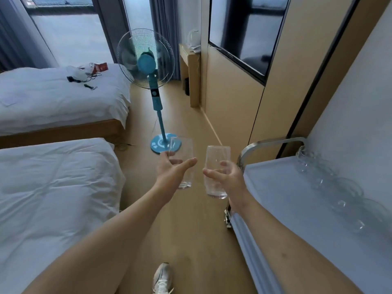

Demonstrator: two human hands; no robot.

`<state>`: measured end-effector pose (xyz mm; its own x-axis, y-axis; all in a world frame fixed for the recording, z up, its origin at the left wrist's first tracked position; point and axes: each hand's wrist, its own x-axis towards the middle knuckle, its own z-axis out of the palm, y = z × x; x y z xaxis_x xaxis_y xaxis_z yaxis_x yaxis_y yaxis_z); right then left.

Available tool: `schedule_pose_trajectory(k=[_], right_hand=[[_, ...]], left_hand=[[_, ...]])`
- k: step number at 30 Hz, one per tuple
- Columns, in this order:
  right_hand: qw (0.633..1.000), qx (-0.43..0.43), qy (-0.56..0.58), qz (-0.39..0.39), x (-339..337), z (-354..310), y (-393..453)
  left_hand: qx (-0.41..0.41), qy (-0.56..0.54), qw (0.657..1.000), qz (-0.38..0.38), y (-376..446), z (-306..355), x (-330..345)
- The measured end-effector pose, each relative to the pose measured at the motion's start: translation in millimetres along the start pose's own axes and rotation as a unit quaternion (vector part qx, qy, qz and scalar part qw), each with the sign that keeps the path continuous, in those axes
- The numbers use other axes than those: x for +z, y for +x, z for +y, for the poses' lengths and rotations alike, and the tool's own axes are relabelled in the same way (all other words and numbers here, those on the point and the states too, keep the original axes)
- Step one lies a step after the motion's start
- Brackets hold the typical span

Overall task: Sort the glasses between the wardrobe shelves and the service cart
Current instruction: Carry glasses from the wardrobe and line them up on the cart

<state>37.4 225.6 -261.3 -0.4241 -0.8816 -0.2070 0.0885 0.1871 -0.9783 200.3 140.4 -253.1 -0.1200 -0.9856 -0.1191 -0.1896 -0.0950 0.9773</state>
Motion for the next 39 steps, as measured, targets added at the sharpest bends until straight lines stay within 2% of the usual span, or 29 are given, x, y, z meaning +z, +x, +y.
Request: schedule_pose_trajectory(k=[8,15,28,39], right_hand=[[0.992,0.054,0.026,0.111,38.1,18.3,83.3],[0.964,0.112,0.057,0.234,34.7,54.4,103.5],[0.888,0.189,0.163,0.387,-33.9,121.9,54.1],[0.84,0.231,0.229,0.434,-43.2,154.7,9.2]], left_hand=[[-0.033,0.033,0.992,-0.12,121.7,-17.4,12.5],[-0.08,0.058,0.968,-0.233,169.3,-43.3,53.2],[-0.113,0.14,0.911,-0.371,126.8,-79.9,155.4],[-0.115,0.208,0.867,-0.438,78.3,-108.5,182.4]])
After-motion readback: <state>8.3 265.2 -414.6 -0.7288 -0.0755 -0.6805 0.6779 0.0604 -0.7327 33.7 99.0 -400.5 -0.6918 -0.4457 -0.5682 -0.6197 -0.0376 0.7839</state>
